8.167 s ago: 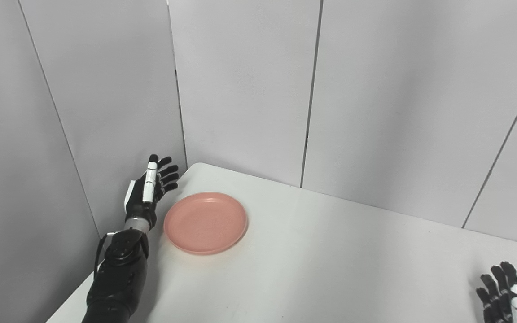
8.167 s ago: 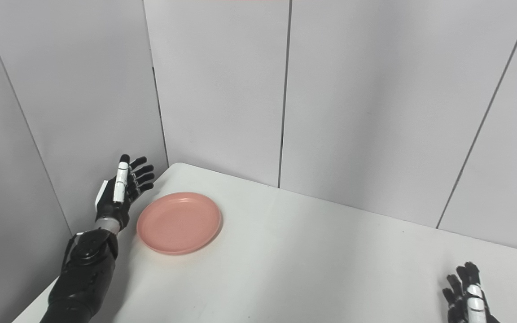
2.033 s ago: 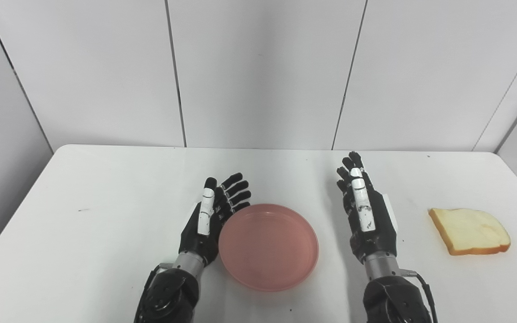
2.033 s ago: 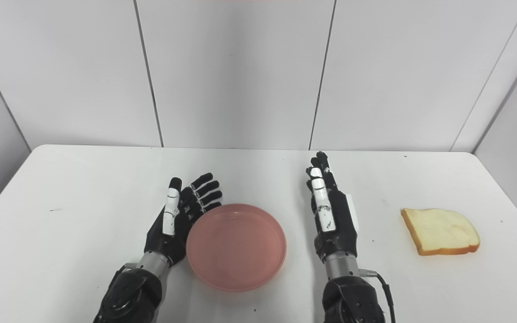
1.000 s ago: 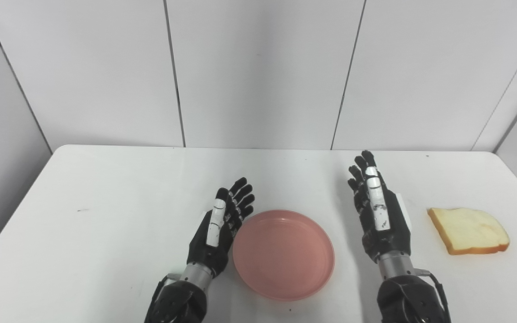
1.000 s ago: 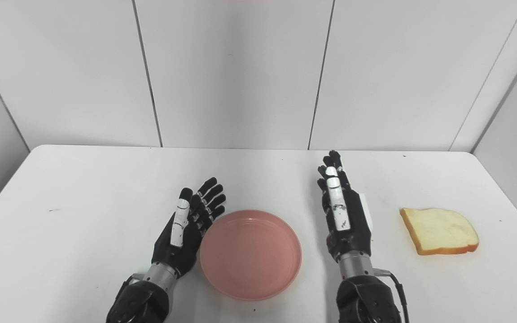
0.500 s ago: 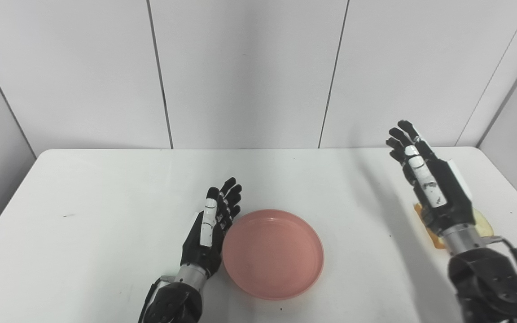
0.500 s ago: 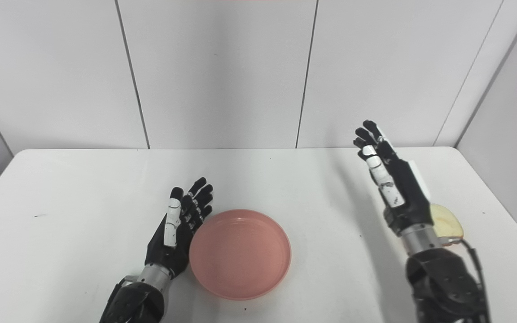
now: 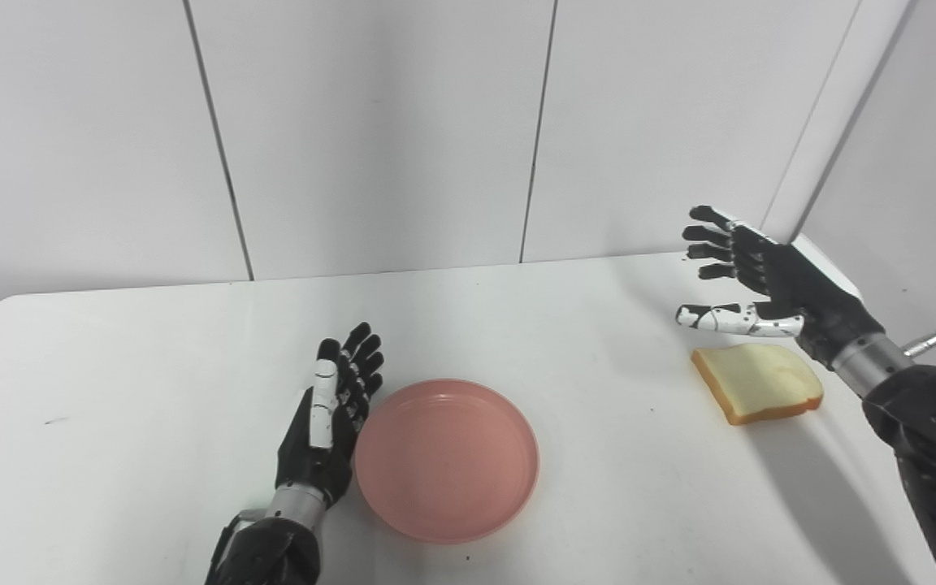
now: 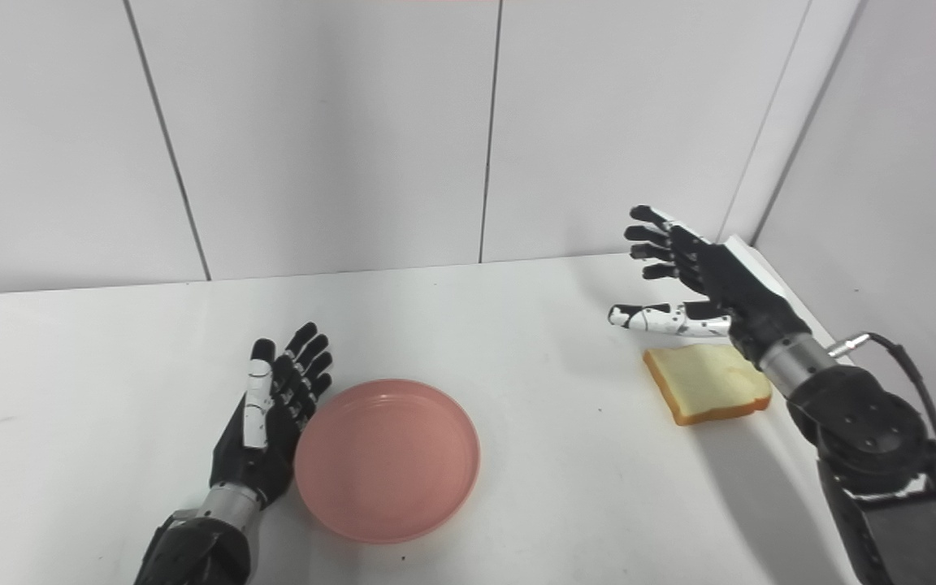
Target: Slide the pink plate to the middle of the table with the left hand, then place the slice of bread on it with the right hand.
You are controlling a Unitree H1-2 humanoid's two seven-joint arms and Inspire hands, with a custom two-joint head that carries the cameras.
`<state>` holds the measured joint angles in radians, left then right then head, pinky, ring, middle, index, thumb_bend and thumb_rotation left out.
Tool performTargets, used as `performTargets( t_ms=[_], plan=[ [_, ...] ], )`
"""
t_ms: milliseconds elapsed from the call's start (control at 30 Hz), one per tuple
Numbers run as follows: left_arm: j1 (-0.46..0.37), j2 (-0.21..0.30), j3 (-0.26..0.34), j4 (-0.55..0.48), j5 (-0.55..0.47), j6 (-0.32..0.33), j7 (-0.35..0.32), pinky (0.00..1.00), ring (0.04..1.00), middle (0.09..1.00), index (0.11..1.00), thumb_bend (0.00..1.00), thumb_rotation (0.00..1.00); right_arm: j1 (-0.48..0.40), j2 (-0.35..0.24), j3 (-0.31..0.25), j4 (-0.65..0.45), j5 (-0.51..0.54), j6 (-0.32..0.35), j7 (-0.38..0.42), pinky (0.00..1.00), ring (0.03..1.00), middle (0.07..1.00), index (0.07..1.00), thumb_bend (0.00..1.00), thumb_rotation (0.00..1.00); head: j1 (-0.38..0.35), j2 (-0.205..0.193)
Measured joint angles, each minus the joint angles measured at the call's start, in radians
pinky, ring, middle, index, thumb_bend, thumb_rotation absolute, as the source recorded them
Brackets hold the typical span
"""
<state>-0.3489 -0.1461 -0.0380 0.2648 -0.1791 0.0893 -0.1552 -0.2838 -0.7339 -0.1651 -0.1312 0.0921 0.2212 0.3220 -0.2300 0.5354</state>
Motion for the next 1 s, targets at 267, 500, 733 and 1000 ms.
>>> performTargets(
  t_ms=[267,500,733,1000],
  plan=[
    [-0.003,0.023,0.008,-0.029,-0.003,0.048,-0.002,1.00,0.976,0.965,0.933,0.75,1.00,-0.015,-0.097,0.002,0.058,-0.106,-0.017,0.028,0.89,0.908,0.884,0.901,0.89,0.27,-0.057,-0.006],
    [-0.003,0.031,0.011,-0.032,-0.018,0.059,-0.016,1.00,0.989,0.975,0.940,0.75,1.00,-0.043,-0.137,0.035,0.094,-0.169,-0.023,0.065,0.92,0.944,0.913,0.894,0.99,0.37,-0.101,-0.014],
    [-0.003,0.048,0.023,-0.034,-0.019,0.059,-0.022,0.99,0.976,0.970,0.934,0.74,1.00,-0.046,-0.198,0.111,0.108,-0.263,-0.050,0.126,0.94,0.964,0.940,0.912,1.00,0.41,-0.138,-0.018],
    [-0.003,0.060,0.028,-0.033,-0.039,0.058,-0.043,1.00,0.983,0.973,0.935,0.75,1.00,-0.087,-0.241,0.202,0.123,-0.334,-0.058,0.216,0.86,0.982,0.997,0.964,1.00,0.33,-0.163,-0.017]
  ],
)
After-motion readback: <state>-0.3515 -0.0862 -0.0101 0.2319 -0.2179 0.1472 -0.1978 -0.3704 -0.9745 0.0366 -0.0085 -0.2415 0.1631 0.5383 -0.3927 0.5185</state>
